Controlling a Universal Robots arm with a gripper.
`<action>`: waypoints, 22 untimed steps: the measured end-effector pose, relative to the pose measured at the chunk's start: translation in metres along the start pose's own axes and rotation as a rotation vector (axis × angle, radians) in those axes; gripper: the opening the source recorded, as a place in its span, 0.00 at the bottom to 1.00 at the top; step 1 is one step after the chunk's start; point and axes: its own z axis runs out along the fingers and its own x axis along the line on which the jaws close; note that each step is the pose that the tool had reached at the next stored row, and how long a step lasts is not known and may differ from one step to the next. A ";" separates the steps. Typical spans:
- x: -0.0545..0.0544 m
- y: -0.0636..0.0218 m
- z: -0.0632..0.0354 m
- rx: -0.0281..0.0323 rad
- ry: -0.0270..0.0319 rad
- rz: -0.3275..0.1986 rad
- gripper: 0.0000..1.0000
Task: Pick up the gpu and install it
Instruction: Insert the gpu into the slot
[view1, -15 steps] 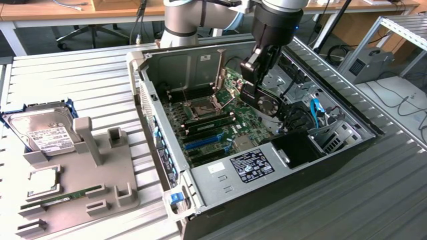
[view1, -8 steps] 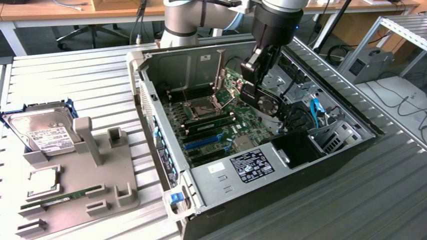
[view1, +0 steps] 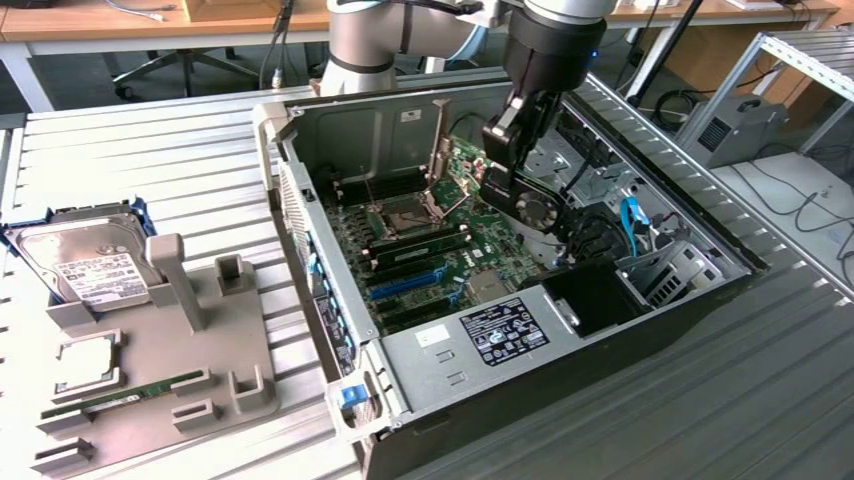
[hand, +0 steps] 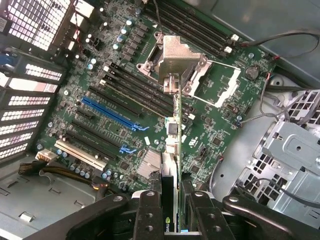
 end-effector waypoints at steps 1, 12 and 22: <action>0.000 0.0000 0.0000 0.0000 0.0000 -0.002 0.26; 0.000 0.0001 0.0000 -0.0004 -0.0006 -0.020 0.26; 0.000 0.0001 0.0000 -0.0007 -0.0012 -0.038 0.26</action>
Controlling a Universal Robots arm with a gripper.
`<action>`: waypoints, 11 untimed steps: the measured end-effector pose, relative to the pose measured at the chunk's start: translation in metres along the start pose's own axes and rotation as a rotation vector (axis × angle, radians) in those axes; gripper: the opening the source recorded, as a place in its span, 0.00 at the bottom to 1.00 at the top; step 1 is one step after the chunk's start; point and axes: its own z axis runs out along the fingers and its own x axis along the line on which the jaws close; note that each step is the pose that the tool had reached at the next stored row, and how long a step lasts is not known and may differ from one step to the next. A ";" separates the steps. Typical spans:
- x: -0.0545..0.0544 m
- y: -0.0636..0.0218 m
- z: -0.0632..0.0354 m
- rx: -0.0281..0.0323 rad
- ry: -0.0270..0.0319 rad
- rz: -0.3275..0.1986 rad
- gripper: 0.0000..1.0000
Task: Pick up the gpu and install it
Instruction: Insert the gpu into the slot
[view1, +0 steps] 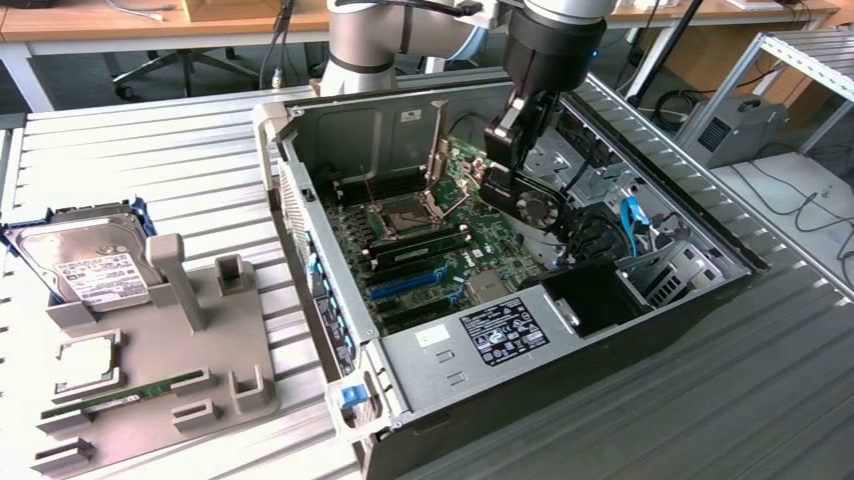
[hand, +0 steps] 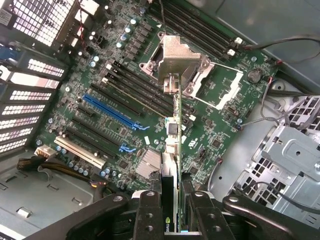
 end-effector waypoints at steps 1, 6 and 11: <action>0.000 0.0000 0.0000 0.0000 -0.0001 -0.002 0.26; 0.000 0.0000 0.0000 -0.0002 -0.0003 -0.011 0.26; 0.000 0.0001 0.0000 -0.0003 -0.0005 -0.019 0.26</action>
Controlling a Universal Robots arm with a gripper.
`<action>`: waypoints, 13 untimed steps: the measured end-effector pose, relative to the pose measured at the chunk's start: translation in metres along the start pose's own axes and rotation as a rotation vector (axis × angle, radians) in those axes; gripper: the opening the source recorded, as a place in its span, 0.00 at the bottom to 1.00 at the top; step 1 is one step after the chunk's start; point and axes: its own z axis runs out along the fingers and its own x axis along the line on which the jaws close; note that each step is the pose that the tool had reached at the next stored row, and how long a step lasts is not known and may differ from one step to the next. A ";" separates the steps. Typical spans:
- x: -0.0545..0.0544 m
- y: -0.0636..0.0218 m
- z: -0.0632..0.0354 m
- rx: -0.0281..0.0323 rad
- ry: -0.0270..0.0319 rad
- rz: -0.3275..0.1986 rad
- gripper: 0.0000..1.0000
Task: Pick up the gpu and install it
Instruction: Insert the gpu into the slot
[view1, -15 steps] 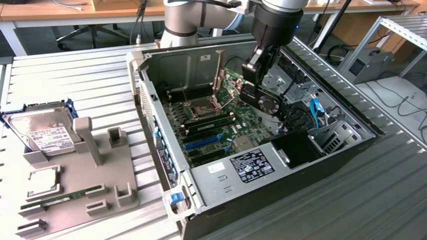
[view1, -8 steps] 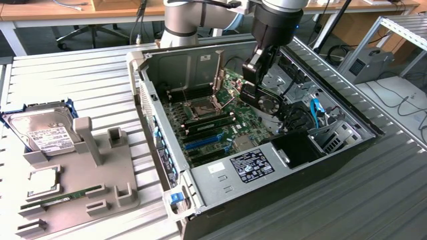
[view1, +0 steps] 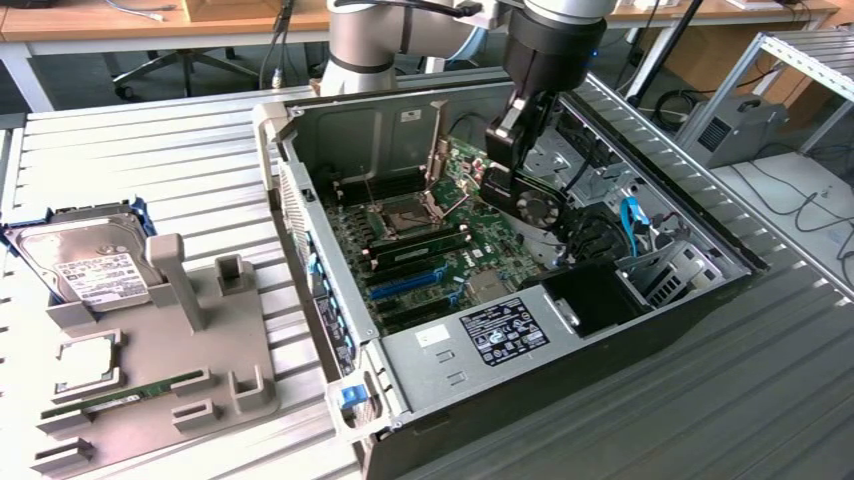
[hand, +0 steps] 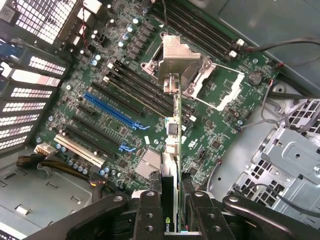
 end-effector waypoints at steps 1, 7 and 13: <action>0.000 0.0000 0.0000 -0.0001 0.0000 -0.002 0.26; 0.000 0.0000 0.0000 -0.0004 -0.0005 -0.013 0.26; 0.000 0.0001 0.0000 -0.0006 -0.0009 -0.025 0.26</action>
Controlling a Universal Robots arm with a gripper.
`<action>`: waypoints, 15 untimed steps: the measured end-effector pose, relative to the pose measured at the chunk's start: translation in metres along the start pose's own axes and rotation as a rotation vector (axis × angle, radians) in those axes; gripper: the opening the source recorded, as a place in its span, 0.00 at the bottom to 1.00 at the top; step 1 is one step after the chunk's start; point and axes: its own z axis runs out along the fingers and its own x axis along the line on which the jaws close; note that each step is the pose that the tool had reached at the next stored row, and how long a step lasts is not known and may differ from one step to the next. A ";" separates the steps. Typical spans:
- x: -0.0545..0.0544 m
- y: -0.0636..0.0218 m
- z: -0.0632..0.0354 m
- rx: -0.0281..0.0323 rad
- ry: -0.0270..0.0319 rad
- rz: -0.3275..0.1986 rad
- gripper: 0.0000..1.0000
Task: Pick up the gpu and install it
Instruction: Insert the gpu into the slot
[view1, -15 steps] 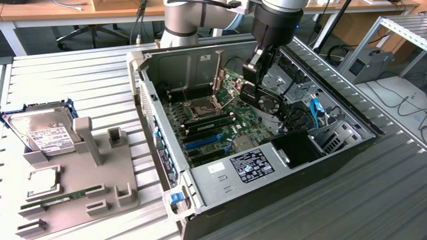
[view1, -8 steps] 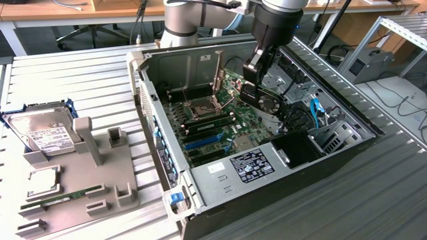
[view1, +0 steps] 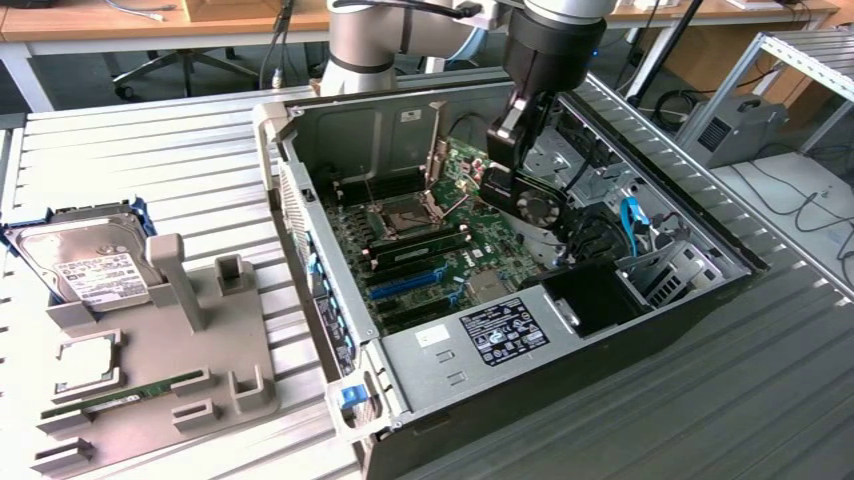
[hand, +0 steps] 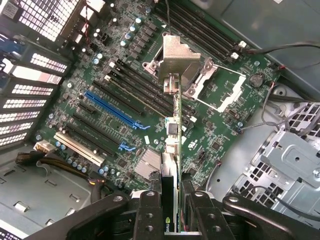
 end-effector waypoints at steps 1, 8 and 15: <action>0.000 0.0000 0.0000 -0.0001 -0.0001 -0.002 0.26; 0.000 0.0000 0.0000 -0.0002 -0.0004 -0.016 0.26; 0.000 0.0000 0.0000 -0.0005 -0.0010 -0.032 0.26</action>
